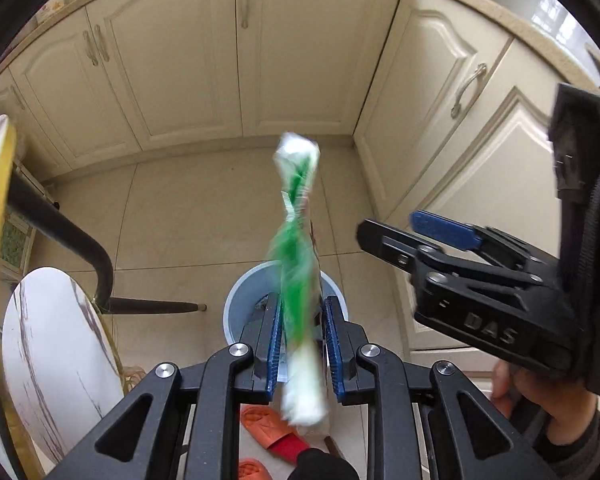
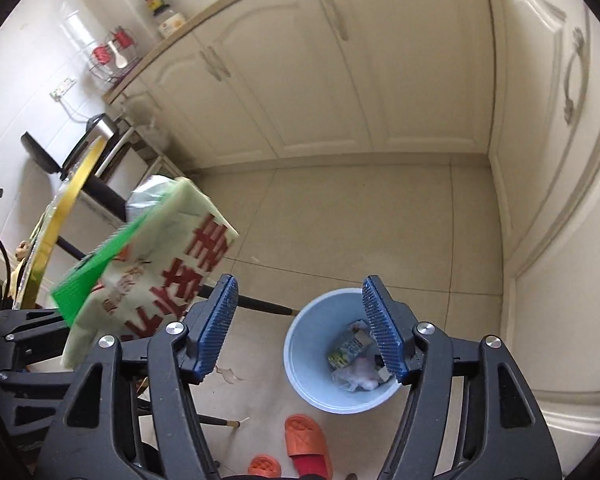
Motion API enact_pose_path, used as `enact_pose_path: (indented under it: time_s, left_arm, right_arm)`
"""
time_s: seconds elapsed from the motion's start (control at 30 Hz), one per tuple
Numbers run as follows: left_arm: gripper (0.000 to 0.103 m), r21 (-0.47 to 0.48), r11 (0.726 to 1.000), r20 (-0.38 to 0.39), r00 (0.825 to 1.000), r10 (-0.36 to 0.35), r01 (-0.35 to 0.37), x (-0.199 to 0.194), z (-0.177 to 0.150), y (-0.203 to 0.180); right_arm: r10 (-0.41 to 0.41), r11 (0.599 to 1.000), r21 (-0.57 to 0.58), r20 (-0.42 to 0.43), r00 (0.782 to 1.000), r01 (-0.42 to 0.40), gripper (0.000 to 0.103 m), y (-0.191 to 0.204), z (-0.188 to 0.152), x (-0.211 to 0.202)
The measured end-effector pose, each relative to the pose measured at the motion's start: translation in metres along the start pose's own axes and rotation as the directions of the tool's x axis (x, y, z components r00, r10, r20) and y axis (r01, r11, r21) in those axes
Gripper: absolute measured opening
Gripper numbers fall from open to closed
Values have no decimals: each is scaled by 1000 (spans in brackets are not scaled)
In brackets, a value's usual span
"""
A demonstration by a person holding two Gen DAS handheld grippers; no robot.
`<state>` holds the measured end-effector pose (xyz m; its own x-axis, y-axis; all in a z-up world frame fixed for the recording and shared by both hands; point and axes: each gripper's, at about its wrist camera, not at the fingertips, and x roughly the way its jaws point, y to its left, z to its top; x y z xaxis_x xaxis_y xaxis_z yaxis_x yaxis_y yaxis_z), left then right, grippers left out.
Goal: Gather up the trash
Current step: 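Carry rice-cake bag and cup to the blue bin and open both tools, then move both tools back over the table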
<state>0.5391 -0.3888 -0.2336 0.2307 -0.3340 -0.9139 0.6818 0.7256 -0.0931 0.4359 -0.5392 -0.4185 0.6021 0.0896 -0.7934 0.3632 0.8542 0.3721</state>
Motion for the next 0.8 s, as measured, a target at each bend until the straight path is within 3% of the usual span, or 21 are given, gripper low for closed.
enact_pose_path:
  time_s: [0.03, 0.17, 0.43, 0.63, 0.8]
  left_arm:
    - [22, 4, 1000, -9, 1000, -2, 2, 9, 3, -1]
    - [50, 8, 999, -23, 999, 38, -38, 36, 9, -10]
    - [56, 16, 995, 44, 995, 93, -93, 11, -6, -20]
    - [63, -7, 988, 182, 971, 153, -154, -57, -27, -35]
    - [79, -59, 985, 339, 925, 174, -164, -134, -59, -30]
  right_arm:
    - [-10, 1000, 5, 0, 1000, 10, 64, -4, -2, 1]
    - [-3, 999, 35, -11, 1000, 3, 65, -18, -8, 4]
    - [31, 998, 46, 19, 999, -32, 65, -22, -13, -15]
    - [51, 999, -3, 112, 992, -51, 67, 16, -10, -69]
    - [78, 994, -94, 215, 973, -59, 73, 68, -10, -130]
